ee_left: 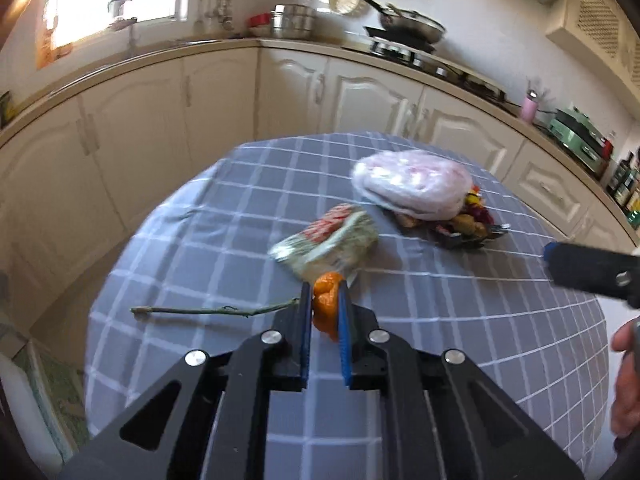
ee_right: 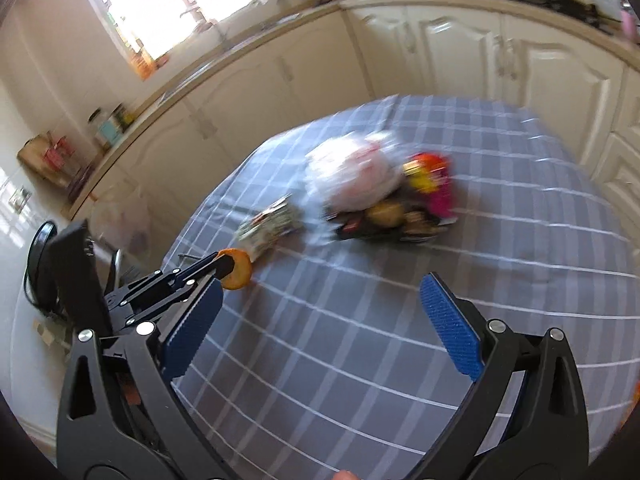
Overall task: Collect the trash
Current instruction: 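Grasp the orange peel piece with the left gripper while the right gripper grasps the green-and-white wrapper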
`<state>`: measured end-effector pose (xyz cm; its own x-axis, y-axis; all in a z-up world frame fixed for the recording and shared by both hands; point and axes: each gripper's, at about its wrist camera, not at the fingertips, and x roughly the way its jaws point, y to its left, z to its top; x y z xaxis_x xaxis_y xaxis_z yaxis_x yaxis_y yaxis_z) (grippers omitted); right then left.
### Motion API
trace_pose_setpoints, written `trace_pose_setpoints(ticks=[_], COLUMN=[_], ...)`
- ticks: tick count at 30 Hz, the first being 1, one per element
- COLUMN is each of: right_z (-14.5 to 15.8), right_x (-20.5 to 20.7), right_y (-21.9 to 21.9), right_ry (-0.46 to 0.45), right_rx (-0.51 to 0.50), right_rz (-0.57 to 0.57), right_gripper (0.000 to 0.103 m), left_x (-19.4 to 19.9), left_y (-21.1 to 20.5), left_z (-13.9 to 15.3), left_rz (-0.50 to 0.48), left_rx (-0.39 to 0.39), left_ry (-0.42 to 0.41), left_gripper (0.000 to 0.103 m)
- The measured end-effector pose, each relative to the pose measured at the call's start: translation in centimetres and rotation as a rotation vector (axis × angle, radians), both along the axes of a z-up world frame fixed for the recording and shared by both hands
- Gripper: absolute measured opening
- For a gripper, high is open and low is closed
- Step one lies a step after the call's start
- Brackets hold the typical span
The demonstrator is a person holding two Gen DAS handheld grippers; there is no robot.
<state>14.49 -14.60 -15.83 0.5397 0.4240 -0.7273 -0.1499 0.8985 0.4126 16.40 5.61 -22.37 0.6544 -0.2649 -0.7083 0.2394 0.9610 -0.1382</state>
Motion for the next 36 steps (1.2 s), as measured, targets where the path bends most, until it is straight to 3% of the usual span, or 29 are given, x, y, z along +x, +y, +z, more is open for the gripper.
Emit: trace_pose_setpoints(ticks=[7, 10, 12, 18, 28, 36], right_z=[-2.4, -3.4, -4.3, -4.3, -3.6, -1.9], right_x=[4.0, 5.8, 6.8, 6.6, 3.2, 0.6], right_y=[5.9, 7.2, 7.5, 7.3, 4.9, 0.9], right_ry=[0.059, 0.075, 0.084, 0.064, 0.056, 0.024], right_rx=[0.018, -0.012, -0.037, -0.071, -0.034, 0.001], right_rz=[0.053, 0.011, -0.028, -0.012, 0.047, 0.024], right_gripper=[0.078, 0.063, 0.045, 0.022, 0.017, 0.011], left_x=[-0.9, -1.2, -1.3, -1.7, -2.6, -3.2], left_y=[4.5, 5.9, 6.5, 6.8, 5.8, 2.8], left_z=[0.1, 0.3, 0.4, 0.7, 1.5, 3.6], left_rz=[0.121, 0.155, 0.161, 0.164, 0.149, 0.092], left_rx=[-0.026, -0.043, -0.050, -0.064, -0.070, -0.063], left_ry=[-0.003, -0.008, -0.009, -0.016, -0.034, -0.067], left_gripper=[0.011, 0.011, 0.011, 0.011, 0.011, 0.011])
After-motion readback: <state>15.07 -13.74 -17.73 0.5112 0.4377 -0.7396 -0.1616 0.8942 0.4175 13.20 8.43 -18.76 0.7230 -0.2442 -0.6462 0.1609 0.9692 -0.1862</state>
